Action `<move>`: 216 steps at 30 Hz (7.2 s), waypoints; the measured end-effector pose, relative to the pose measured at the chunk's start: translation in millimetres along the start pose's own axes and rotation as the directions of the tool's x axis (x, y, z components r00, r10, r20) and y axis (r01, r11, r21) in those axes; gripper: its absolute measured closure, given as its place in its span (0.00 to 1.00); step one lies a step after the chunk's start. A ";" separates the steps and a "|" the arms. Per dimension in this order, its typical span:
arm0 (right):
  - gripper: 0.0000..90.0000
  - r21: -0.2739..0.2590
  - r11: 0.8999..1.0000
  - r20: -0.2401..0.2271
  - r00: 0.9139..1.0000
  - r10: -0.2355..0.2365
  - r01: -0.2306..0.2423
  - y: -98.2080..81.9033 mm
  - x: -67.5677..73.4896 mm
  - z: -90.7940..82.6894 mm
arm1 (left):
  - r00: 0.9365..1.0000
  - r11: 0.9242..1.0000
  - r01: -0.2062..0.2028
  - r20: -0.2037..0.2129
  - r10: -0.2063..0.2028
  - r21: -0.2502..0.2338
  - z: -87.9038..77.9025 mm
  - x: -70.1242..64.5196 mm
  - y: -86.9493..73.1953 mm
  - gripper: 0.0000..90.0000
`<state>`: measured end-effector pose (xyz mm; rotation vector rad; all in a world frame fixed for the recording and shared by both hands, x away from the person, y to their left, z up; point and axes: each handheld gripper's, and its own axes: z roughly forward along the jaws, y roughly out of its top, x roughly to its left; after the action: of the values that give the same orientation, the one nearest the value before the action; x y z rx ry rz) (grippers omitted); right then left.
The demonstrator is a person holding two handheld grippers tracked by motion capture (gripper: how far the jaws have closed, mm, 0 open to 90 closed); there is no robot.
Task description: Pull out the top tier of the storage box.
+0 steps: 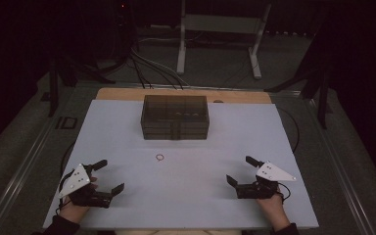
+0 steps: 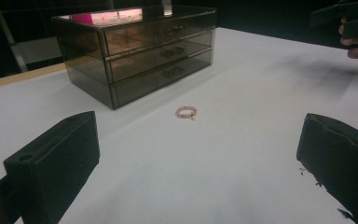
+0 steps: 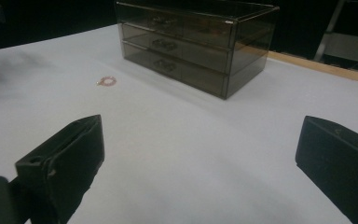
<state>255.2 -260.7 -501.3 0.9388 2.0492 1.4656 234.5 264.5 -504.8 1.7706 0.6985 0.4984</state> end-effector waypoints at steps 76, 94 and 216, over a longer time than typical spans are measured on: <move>0.02 -0.012 1.000 0.022 1.000 -0.011 0.011 0.8 3.0 -4.4 | 0.987 0.992 -0.108 0.125 0.100 0.061 23.6 -10.6 51.2 0.00; 0.02 -0.017 1.000 0.017 1.000 -0.005 0.005 0.6 2.8 -5.2 | 0.976 0.978 -0.183 0.134 0.170 0.097 36.4 -7.8 73.2 0.00; 0.02 -0.007 1.000 0.022 1.000 0.004 -0.004 -0.2 1.9 -7.1 | 0.448 0.372 -0.683 -0.042 0.893 0.629 203.6 -71.2 95.2 0.06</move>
<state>249.0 -263.9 -499.0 0.9531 2.0269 1.4570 333.0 52.6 -473.6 2.5684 0.1075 1.5050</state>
